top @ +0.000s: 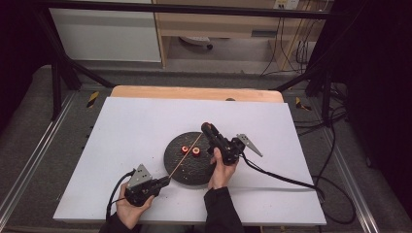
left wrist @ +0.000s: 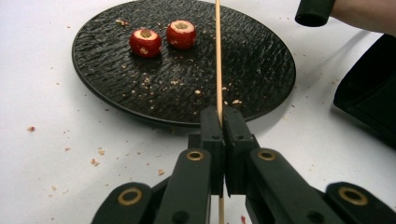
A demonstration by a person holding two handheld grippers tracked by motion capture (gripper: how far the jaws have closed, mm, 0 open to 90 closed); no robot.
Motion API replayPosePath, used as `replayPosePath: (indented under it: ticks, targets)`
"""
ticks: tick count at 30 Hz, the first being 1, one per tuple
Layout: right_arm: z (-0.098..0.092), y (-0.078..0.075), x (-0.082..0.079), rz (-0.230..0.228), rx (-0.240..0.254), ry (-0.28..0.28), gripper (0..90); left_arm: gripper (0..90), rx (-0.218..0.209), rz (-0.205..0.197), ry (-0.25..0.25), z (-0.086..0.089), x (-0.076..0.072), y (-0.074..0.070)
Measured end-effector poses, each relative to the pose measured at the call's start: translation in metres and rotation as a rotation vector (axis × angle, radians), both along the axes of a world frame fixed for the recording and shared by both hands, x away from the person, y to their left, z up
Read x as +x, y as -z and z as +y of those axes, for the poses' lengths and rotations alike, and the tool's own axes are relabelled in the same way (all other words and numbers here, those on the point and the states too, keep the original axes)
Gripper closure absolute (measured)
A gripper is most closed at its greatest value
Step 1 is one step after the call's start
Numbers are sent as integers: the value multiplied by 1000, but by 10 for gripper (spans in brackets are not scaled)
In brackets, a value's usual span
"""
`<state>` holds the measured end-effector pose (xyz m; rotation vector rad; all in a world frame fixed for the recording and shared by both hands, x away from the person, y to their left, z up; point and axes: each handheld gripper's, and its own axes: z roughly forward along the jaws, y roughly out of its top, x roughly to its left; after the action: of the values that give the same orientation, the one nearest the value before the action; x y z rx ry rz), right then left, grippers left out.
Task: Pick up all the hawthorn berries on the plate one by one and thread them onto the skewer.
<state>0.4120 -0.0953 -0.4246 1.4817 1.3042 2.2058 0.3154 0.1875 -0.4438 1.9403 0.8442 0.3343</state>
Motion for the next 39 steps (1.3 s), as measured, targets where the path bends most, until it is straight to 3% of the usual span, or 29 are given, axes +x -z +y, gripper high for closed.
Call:
replayPosePath:
  ticks: [14, 24, 39]
  targets:
    - [2, 3, -3, 2, 1, -18, 620, 881, -16, 4, -15, -4, -1, 0]
    - [3, 4, -5, -3, 6, -17, 620, 880, -37, -3, -62, -20, -4, -3]
    - [4, 7, -10, 4, -12, -44, 620, 882, -47, 1, -90, -40, 11, -18]
